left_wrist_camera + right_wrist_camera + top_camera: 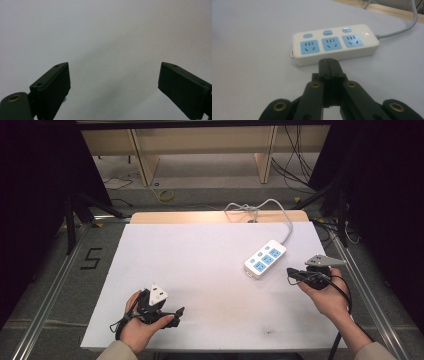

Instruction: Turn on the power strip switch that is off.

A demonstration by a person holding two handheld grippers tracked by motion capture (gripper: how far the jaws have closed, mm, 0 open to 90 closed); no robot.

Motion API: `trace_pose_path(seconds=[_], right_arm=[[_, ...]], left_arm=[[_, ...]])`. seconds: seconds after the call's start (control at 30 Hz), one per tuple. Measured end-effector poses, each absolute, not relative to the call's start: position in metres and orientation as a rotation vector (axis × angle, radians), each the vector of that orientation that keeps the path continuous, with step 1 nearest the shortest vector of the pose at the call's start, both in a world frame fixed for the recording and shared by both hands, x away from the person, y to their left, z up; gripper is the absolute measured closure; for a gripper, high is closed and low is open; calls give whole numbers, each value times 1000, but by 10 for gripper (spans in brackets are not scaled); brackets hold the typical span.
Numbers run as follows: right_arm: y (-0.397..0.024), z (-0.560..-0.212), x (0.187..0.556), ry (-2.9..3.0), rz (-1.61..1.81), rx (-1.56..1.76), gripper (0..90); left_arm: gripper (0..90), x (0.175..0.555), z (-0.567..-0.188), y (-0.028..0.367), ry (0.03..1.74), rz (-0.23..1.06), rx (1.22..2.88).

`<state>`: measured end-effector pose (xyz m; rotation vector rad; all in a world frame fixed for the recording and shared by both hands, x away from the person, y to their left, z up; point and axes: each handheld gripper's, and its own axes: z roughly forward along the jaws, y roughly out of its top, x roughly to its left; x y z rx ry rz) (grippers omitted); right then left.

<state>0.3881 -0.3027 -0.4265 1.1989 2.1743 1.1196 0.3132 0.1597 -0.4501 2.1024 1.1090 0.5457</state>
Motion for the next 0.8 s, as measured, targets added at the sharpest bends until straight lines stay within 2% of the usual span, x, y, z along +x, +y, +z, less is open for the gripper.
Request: trace_pose_path(seconds=[0.8], right_arm=[[-287, -430, 424, 2183, 1076, 1211, 900]], left_arm=[[113, 314, -451, 159, 1107, 546, 2099]])
